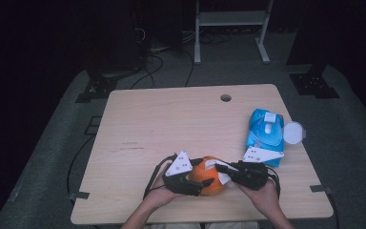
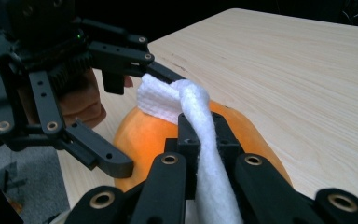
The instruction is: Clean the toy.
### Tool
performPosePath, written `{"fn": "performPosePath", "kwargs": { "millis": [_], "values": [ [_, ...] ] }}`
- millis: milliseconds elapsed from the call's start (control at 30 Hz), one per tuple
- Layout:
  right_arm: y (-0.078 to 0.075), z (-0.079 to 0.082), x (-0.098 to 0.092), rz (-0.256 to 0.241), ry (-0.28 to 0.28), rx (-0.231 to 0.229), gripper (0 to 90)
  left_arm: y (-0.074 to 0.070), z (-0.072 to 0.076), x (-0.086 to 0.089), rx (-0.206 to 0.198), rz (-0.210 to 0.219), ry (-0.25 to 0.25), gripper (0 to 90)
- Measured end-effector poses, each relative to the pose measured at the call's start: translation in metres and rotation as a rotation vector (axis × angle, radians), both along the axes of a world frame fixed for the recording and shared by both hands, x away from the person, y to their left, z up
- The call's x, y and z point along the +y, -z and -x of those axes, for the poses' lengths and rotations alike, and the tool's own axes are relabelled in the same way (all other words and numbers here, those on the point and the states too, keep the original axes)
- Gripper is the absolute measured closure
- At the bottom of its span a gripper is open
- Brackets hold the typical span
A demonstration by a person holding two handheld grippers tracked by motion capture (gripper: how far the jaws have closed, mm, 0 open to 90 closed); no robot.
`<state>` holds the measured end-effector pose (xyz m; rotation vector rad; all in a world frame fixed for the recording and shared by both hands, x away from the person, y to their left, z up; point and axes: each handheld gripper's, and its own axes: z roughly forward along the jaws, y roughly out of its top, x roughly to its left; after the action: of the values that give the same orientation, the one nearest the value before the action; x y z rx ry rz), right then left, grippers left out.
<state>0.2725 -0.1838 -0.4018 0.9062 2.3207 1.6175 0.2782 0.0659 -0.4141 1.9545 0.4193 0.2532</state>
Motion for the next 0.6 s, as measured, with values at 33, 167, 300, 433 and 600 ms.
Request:
{"fn": "performPosePath", "kwargs": {
  "millis": [33, 167, 300, 433, 600],
  "values": [
    [-0.001, 0.000, -0.001, -0.010, -0.001, -0.003, 85.6, 0.000, 0.000, -0.001, -0.002, -0.002, -0.002, 27.9],
    [-0.008, 0.008, 0.007, -0.031, -0.031, -0.031, 86.0, 0.001, 0.002, -0.005, -0.007, -0.005, 0.000, 28.5],
    [-0.007, 0.009, 0.012, 0.003, -0.031, -0.047, 86.0, 0.000, 0.002, -0.003, 0.001, 0.000, -0.006, 29.1],
    [0.005, -0.003, -0.007, 0.004, 0.057, -0.018, 86.0, 0.001, -0.001, 0.001, 0.016, 0.020, -0.004, 29.2],
    [0.004, -0.002, -0.008, -0.037, 0.049, 0.000, 85.9, 0.003, 0.000, -0.004, 0.010, 0.016, -0.008, 29.4]
  ]
}}
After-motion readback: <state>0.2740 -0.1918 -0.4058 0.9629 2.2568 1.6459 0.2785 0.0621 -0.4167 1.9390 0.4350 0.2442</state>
